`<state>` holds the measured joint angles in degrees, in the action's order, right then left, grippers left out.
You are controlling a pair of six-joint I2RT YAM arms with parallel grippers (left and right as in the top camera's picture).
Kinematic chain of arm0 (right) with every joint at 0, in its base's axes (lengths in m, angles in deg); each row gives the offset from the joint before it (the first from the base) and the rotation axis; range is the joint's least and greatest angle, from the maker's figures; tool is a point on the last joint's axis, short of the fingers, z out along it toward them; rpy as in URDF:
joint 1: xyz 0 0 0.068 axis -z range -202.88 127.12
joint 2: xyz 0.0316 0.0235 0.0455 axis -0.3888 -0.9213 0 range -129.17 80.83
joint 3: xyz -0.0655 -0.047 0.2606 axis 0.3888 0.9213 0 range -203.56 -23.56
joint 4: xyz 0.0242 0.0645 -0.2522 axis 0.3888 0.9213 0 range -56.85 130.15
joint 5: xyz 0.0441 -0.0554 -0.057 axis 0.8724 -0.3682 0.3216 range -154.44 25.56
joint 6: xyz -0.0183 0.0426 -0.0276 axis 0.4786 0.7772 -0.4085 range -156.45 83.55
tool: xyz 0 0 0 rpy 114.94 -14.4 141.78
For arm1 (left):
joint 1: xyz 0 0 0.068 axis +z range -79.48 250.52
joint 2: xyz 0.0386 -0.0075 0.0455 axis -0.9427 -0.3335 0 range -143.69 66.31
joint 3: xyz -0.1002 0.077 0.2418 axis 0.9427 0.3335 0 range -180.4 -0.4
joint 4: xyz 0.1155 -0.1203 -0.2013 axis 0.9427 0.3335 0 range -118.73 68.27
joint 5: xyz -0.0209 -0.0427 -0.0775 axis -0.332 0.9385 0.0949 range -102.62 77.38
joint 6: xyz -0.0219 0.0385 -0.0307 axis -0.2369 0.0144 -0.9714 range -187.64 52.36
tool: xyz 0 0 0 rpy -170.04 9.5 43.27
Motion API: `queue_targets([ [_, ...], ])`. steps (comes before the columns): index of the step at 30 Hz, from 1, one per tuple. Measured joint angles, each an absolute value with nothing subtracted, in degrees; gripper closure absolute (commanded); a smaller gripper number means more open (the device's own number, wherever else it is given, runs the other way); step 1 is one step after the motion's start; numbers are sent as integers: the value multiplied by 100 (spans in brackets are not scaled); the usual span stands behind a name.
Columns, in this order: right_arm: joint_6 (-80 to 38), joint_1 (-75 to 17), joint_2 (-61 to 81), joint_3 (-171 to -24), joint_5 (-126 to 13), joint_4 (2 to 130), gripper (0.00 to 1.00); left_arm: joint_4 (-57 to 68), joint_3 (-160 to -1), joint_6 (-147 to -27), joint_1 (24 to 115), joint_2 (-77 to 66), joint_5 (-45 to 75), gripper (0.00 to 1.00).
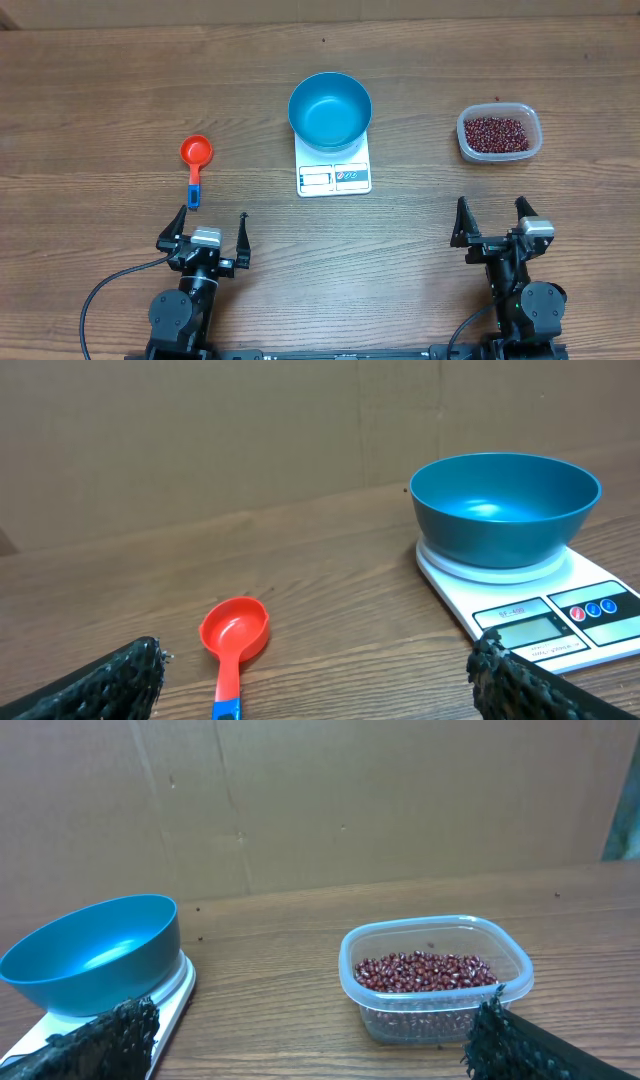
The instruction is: Scoop item into bowl and weigh 150g on scale
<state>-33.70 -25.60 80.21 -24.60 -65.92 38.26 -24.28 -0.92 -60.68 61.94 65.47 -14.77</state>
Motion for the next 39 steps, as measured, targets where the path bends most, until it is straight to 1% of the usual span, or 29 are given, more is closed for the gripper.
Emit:
queue_targets([
  [39, -3368, -2560, 8021, -2462, -6590, 3826, 0, -2566, -92, -5998, 6194, 6547, -1438, 0],
])
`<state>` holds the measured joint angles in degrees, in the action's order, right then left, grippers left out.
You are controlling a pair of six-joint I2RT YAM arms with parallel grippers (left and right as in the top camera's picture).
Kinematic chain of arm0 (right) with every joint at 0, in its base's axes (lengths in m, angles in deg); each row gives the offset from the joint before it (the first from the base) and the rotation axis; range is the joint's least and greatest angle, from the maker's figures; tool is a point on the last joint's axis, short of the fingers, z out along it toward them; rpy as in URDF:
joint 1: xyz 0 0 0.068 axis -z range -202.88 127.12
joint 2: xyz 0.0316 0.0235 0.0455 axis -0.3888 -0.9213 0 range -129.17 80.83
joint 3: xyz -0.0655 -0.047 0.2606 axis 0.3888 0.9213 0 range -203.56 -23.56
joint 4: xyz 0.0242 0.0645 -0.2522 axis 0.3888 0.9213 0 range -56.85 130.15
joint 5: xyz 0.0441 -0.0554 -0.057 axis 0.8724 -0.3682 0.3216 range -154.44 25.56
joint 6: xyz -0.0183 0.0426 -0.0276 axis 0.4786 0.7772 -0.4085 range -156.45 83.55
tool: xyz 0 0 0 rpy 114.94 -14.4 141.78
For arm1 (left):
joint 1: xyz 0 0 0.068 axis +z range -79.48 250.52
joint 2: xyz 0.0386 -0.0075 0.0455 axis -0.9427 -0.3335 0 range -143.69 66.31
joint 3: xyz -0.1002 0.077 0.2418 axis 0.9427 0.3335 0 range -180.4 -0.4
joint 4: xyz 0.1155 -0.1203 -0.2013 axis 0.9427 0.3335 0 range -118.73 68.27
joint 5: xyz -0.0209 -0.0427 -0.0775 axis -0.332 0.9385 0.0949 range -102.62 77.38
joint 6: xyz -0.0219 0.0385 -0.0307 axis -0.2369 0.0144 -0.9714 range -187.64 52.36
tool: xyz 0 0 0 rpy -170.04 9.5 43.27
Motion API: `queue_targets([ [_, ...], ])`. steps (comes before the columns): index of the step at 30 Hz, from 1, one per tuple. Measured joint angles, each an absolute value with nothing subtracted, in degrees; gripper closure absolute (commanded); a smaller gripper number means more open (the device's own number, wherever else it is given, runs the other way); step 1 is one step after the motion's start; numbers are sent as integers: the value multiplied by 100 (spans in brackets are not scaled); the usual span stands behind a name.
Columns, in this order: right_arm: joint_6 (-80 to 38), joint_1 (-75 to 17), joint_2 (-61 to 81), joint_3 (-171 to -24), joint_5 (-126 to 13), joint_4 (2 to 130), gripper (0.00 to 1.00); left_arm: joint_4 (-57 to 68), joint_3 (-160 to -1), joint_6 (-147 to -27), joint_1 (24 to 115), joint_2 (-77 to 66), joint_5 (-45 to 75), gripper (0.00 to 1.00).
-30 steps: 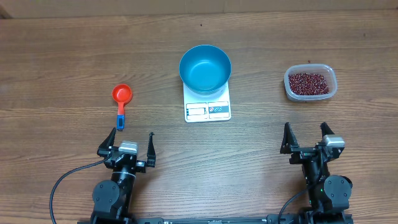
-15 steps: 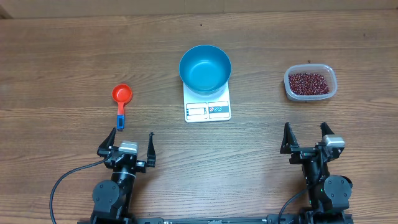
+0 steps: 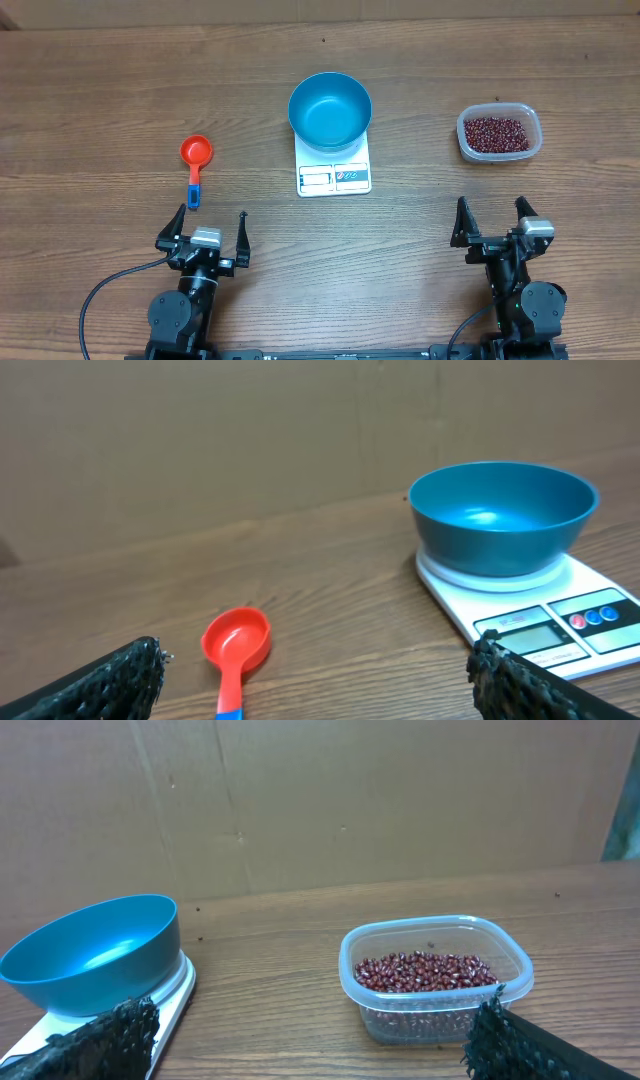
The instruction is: Scoop item into bowl and weigh 150g on scale
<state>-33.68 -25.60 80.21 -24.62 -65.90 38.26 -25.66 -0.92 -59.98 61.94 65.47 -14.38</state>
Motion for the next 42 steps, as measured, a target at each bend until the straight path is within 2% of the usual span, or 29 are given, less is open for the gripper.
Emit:
queue_targets([
  [8, -3370, -2562, 8021, -2460, -6592, 3826, 0, -2627, -201, -5996, 6194, 6543, -1130, 0],
  [15, -3370, -2560, 8021, -2460, -6592, 3826, 0, -1996, -1281, -6007, 6194, 6020, -999, 0],
  [22, -3368, -2560, 8021, -2462, -6592, 3826, 0, -920, -3180, -6022, 6194, 4248, -760, 0],
  [33, -3370, -2560, 8021, -2462, -6592, 3826, 0, 2037, -7468, -6022, 6554, 396, -205, 0],
  [36, -3366, -2560, 8021, -2460, -6590, 3826, 0, 2468, -8048, -6020, 6699, -318, -2, 0],
  [42, -3366, -2562, 8021, -2460, -6592, 3823, 0, 2743, -8179, -6158, 6714, -1199, 267, 0],
])
